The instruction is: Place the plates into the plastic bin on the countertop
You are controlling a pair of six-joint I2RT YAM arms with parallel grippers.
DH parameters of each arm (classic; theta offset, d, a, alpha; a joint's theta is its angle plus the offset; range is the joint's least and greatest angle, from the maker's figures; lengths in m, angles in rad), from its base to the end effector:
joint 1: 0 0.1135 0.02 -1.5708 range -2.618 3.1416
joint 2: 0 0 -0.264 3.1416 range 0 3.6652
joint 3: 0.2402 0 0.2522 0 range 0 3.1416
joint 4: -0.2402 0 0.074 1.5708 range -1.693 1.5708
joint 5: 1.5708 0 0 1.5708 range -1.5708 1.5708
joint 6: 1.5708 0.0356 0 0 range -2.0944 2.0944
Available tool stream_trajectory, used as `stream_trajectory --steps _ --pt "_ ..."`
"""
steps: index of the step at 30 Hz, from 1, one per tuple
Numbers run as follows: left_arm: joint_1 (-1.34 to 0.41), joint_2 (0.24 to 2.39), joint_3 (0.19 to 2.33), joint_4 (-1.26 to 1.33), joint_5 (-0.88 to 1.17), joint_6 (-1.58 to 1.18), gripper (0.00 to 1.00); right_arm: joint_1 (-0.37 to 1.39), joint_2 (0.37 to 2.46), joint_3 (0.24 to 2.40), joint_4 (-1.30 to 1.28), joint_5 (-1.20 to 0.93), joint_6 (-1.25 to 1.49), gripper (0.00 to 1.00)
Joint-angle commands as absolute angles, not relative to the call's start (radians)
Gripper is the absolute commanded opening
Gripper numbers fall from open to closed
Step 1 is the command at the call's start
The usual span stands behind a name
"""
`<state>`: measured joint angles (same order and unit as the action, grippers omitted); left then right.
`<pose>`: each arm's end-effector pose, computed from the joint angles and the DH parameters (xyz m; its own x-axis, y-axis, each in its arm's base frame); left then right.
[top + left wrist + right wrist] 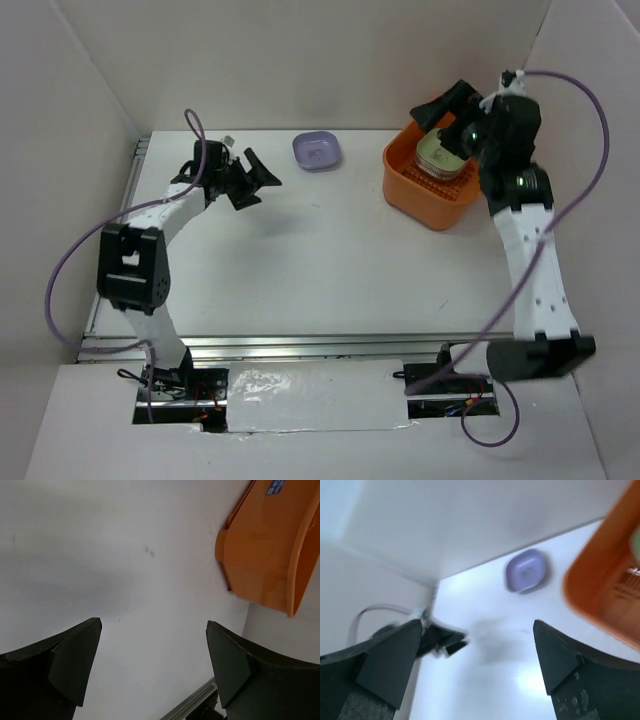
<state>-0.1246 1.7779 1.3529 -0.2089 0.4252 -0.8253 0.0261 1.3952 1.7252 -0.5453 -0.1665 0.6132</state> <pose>0.4030 -0.0653 0.2625 -0.7242 -0.5838 -0.3670 -0.1313 0.6392 -0.7577 0.2925 0.0135 0.4863 -0.2826 0.5604 -0.7786 -0.0305 0.8060 0.5912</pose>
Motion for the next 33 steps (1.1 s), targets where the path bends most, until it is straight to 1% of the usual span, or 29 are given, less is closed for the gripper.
stream_trajectory --steps 1,2,4,5,7,8,10,12,15,16,17,19,20,21,23,25,26,27,30,33 --pt "-0.152 1.919 1.35 0.19 0.491 -1.004 0.99 0.047 1.214 1.275 -0.26 -0.351 0.805 1.0" --pt "-0.155 1.957 1.361 0.221 0.473 -1.026 0.99 0.058 1.107 1.206 -0.159 -0.359 0.84 1.0" --pt "-0.161 2.077 1.403 0.302 0.418 -1.095 0.99 0.074 1.018 1.131 -0.164 -0.368 0.867 1.0" --pt "-0.163 2.11 1.416 0.325 0.398 -1.121 0.99 0.084 1.002 1.134 -0.226 -0.359 0.862 1.0" --pt "-0.173 2.206 1.468 0.345 0.327 -1.17 0.99 0.109 0.951 1.147 -0.268 -0.342 0.835 1.0" --pt "-0.179 2.257 1.527 0.325 0.293 -1.183 0.99 0.115 0.939 1.153 -0.303 -0.342 0.828 1.0" --pt "-0.198 2.311 1.581 0.282 0.229 -1.219 0.99 0.132 0.905 1.17 -0.336 -0.345 0.816 1.0" --pt "-0.209 2.39 1.673 0.253 0.198 -1.25 0.99 0.14 0.881 1.172 -0.376 -0.347 0.815 1.0" --pt "-0.227 2.491 1.83 0.164 0.131 -1.279 0.99 0.141 0.827 1.147 -0.39 -0.357 0.83 1.0" --pt "-0.23 2.52 1.892 0.044 0.108 -1.275 0.99 0.14 0.81 1.153 -0.403 -0.362 0.83 1.0" --pt "-0.235 2.587 2.042 -0.044 0.054 -1.266 0.99 0.14 0.804 1.157 -0.429 -0.364 0.827 1.0" --pt "-0.247 2.658 2.205 -0.203 0.006 -1.247 0.99 0.137 0.779 1.17 -0.452 -0.364 0.824 1.0" --pt "-0.248 2.712 2.32 -0.3 -0.039 -1.247 0.99 0.133 0.772 1.172 -0.465 -0.365 0.824 1.0" --pt "-0.247 2.724 2.347 -0.317 -0.052 -1.253 0.99 0.13 0.753 1.173 -0.465 -0.368 0.827 1.0" --pt "-0.245 2.721 2.324 -0.307 -0.075 -1.259 0.96 0.129 0.739 1.175 -0.474 -0.377 0.833 1.0" --pt "-0.247 2.718 2.309 -0.291 -0.101 -1.262 0.83 0.126 0.735 1.193 -0.486 -0.379 0.83 1.0" --pt "-0.245 2.727 2.316 -0.293 -0.103 -1.258 0.74 0.126 0.735 1.201 -0.504 -0.379 0.83 1.0" --pt "-0.244 2.732 2.322 -0.282 -0.101 -1.241 0.58 0.124 0.736 1.222 -0.512 -0.376 0.819 1.0" --pt "-0.242 2.758 2.342 -0.22 -0.066 -1.195 0.33 0.135 0.749 1.258 -0.535 -0.359 0.802 1.0" --pt "-0.236 2.778 2.345 -0.091 0.023 -1.169 0.17 0.143 0.765 1.267 -0.537 -0.354 0.79 1.0"
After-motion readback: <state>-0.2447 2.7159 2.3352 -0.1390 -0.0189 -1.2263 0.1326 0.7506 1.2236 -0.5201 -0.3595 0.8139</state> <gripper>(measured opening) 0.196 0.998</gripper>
